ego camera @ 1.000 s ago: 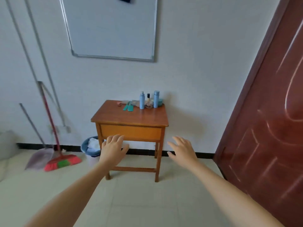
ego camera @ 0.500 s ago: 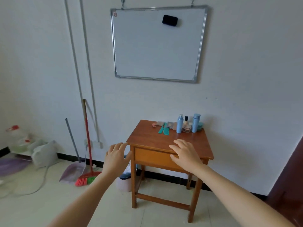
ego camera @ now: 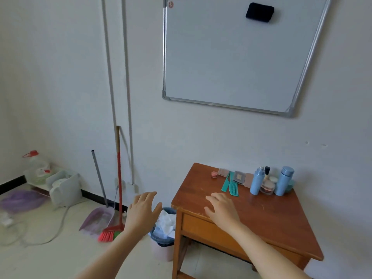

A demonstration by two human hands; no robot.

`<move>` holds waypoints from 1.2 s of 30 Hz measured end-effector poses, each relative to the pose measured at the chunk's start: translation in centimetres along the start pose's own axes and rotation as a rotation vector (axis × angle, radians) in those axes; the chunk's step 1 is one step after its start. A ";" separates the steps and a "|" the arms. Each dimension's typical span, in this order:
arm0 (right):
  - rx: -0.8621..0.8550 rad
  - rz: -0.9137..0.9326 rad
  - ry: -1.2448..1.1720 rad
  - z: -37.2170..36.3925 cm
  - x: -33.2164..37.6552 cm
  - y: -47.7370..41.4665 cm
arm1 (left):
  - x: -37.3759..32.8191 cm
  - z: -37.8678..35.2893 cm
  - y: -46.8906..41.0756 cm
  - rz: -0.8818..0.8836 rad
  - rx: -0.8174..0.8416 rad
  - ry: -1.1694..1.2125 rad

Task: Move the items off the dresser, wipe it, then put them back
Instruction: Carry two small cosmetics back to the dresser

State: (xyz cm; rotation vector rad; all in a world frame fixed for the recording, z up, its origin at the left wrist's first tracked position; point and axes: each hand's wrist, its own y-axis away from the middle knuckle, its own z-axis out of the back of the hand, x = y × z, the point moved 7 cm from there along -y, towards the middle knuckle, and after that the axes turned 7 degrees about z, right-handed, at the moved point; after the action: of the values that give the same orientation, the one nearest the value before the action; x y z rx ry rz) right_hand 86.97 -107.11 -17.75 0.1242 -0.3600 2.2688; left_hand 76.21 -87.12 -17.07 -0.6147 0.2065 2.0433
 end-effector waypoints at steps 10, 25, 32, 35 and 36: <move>-0.028 -0.117 0.075 -2.5 -2.5 -12.6 | 3.4 -2.2 -16.2 -0.075 0.081 -0.037; 0.070 -0.352 0.114 -4.6 -15.9 -16.4 | -7.6 -17.6 -27.2 -0.308 0.375 -0.122; 0.133 -0.433 -0.060 -8.3 -26.4 -19.1 | -14.3 -24.4 -32.5 -0.276 0.409 -0.156; 0.165 -0.418 -0.128 -10.5 -28.9 -20.9 | -15.2 -27.1 -33.7 -0.214 0.443 -0.177; 0.172 -0.410 -0.145 -11.1 -29.5 -21.6 | -15.2 -28.0 -34.0 -0.193 0.458 -0.180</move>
State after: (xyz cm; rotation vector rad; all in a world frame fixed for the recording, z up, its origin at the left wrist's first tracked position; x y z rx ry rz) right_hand 122.98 -111.58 -29.76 0.4148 -0.1920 1.8846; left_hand 120.76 -91.39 -30.15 -0.1586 0.4731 1.7703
